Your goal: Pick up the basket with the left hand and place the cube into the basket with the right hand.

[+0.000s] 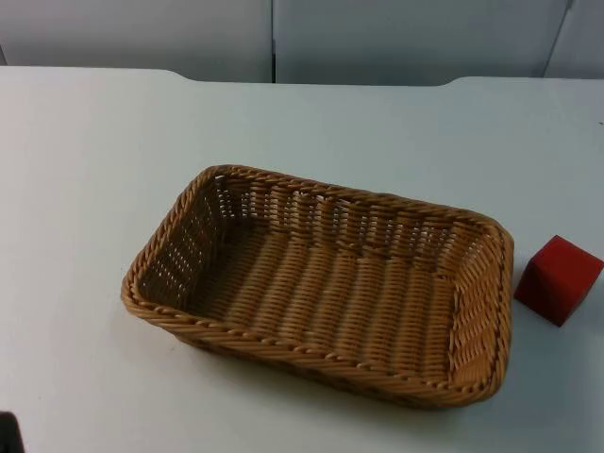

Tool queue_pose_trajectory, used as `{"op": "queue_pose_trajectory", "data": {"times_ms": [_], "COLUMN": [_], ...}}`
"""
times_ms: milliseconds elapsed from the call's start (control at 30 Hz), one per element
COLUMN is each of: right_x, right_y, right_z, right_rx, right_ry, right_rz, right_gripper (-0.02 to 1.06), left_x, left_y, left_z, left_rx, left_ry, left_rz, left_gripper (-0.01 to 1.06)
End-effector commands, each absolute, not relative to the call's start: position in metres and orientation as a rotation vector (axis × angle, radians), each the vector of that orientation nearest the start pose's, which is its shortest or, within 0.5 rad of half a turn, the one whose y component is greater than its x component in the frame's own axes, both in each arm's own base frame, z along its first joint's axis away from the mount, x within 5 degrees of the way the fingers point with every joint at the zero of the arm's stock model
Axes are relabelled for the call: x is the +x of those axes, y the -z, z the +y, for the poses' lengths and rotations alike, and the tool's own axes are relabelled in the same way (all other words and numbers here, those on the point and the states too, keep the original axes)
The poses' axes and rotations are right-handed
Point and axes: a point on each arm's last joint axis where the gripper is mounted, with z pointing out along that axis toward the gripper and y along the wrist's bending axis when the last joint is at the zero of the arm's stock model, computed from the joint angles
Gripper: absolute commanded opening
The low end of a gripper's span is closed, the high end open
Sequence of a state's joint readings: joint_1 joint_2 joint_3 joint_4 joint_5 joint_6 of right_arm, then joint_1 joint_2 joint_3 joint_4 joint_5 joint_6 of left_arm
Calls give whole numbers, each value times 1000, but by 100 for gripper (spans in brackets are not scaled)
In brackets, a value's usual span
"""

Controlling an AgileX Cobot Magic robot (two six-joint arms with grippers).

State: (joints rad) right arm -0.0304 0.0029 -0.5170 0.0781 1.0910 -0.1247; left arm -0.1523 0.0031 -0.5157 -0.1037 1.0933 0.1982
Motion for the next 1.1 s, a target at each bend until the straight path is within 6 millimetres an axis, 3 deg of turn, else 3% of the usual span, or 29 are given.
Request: {"op": "queue_pose_trajectory", "data": {"times_ms": [0, 133, 167, 200, 267, 333, 367, 433, 467, 533, 600, 633, 733, 767, 800, 900, 933, 1000, 1067], "right_x": [-7, -7, -7, -7, -7, -7, -7, -7, -7, -7, -7, -7, -7, -7, -7, -7, -7, -7, -7], "right_y": [-279, -279, -279, -279, -279, -279, -279, -279, -279, -279, -279, -279, -279, -279, -279, -279, -279, -279, -279], "right_z": [7, 7, 7, 7, 7, 7, 7, 7, 7, 7, 7, 7, 7, 7, 7, 7, 7, 7, 7], "right_rx": [-110, -110, -110, -110, -110, -110, -110, -110, -110, -110, -110, -110, -110, -110, -110, -110, -110, -110, -110], "right_ry": [3, 3, 3, 3, 3, 3, 3, 3, 3, 3, 3, 3, 3, 3, 3, 3, 3, 3, 3], "right_rz": [2049, 2049, 2049, 2049, 2049, 2049, 2049, 2049, 2049, 2049, 2049, 2049, 2049, 2049, 2049, 2049, 2049, 2049, 2049], "right_gripper": [1, 1, 1, 1, 1, 1, 1, 1, 1, 1, 1, 1, 1, 1, 1, 1, 1, 1, 1], "left_x": [-9, -17, -17, -11, 19, 28, 60, 103, 103, 160, 196, 196, 240, 240, 258, 284, 284, 298, 310], "left_y": [-281, -319, -319, -332, -349, -351, -351, -341, -341, -317, -295, -295, -258, -258, -240, -213, -213, -202, -195], "left_z": [-8, -19, -19, -23, -33, -36, -46, -62, -62, -85, -101, -101, -115, -115, -118, -119, -119, -116, -112], "left_rx": [357, 321, 321, 322, 390, 407, 454, 517, 517, 587, 578, 578, 549, 549, 529, 533, 533, 527, 504], "left_ry": [118, 321, 321, 366, 436, 451, 506, 609, 609, 821, 1006, 1006, 1147, 1147, 1141, 1054, 1054, 951, 836], "left_rz": [2014, 1834, 1834, 1844, 1978, 2015, 2126, 2258, 2258, 2370, 2406, 2406, 2474, 2474, 2529, 2612, 2612, 2622, 2610], "left_gripper": [0, 0, 0, 0, 0, 0, 0, 0, 0, 0, 1, 1, 13, 13, 22, 45, 45, 57, 58]}}
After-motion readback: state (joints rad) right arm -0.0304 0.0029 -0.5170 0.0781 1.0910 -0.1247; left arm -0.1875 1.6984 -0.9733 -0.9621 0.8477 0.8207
